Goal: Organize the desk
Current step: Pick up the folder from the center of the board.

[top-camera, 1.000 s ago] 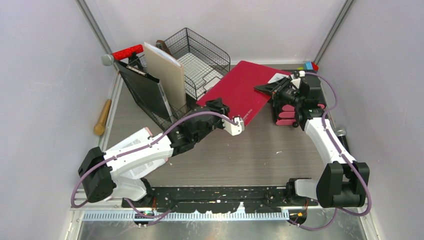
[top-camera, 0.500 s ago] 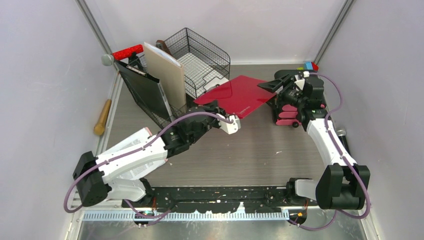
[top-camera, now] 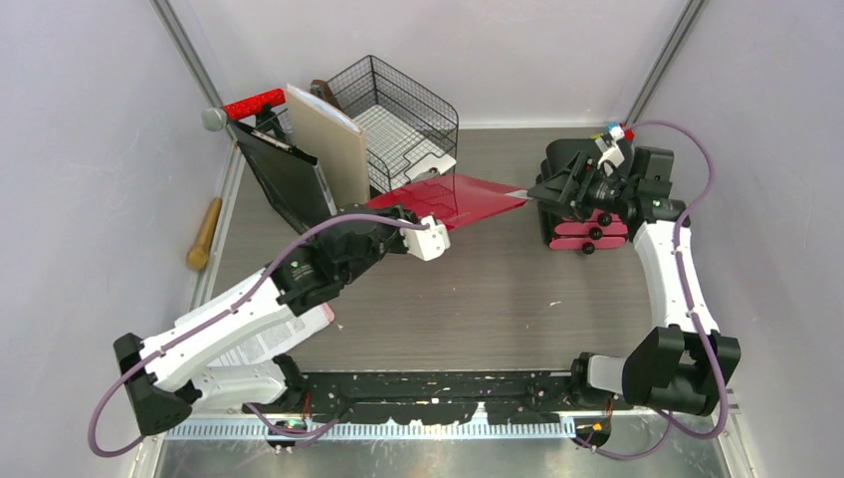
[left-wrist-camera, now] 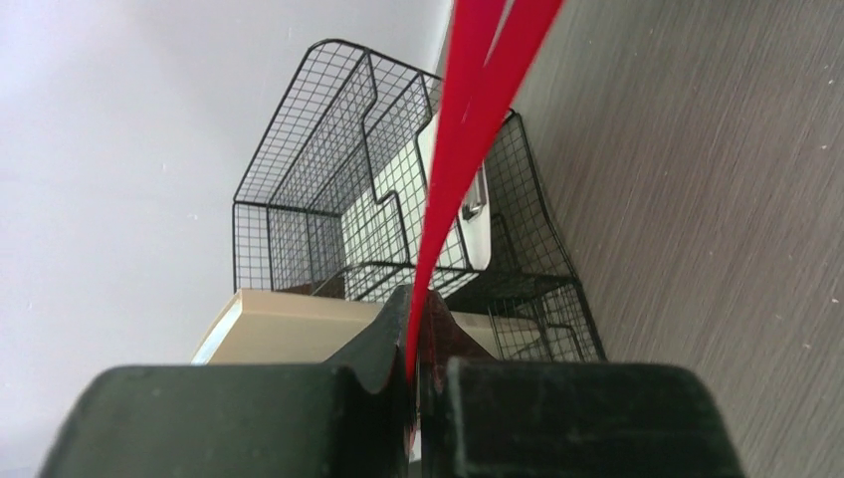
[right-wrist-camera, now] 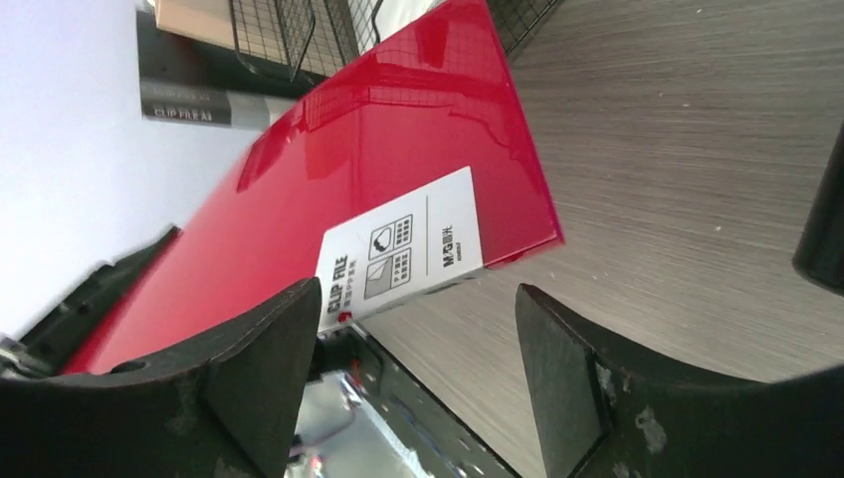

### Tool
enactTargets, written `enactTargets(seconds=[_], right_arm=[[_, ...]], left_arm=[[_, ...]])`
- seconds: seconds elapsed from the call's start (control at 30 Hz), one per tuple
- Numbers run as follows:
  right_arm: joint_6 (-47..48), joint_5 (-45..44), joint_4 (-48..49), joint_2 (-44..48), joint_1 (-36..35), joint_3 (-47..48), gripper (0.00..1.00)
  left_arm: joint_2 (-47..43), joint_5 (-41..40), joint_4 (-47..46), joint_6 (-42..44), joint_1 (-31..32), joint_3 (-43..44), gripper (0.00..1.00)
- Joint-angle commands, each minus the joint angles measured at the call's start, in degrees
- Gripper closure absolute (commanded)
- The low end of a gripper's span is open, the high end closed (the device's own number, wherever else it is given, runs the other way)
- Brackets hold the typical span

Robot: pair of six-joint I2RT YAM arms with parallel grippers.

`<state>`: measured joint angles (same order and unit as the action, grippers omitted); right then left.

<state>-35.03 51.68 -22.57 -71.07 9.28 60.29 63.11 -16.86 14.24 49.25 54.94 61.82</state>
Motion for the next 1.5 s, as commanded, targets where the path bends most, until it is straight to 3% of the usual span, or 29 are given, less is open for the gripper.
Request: enactTargets(seconds=[0.0,0.13,0.33,0.53,0.7,1.07,1.23,1.47], right_arm=[[35.0,4.8,-26.6,0.3,1.0,10.7,0.23],[51.8,0.3,-33.2,5.4,1.0,13.0,0.23],[69.3,1.5,-46.0,9.0,-0.5,19.9,0.21],[77.3,2.7,-52.6,11.1,-2.3,25.7,0.21],[75.1,2.2,-53.5,10.5,-9.8,28.4,0.2],[65.8,-9.5,-39.2,7.7,-31.1,26.3,0.21],[68.3,-16.1,-37.7,5.6,-35.9,26.1,0.23],[68.0,-17.8,-35.2,5.1,-39.5,21.9,0.28]], left_arm=[[-4.3,4.1,10.0,-3.3,-1.3,7.0,1.0],[-4.0,9.2,21.1,-5.0,-1.6,13.0,1.0],[2.6,14.1,41.3,-8.7,-1.6,26.8,1.0],[3.8,15.2,43.7,-10.4,-1.7,31.0,1.0],[5.9,16.6,47.0,-11.0,-1.6,34.8,1.0],[9.6,23.9,51.5,-13.3,-1.7,38.1,1.0],[10.5,25.6,53.4,-13.2,-2.0,38.7,1.0],[11.7,25.7,53.8,-13.6,-2.3,38.9,1.0]])
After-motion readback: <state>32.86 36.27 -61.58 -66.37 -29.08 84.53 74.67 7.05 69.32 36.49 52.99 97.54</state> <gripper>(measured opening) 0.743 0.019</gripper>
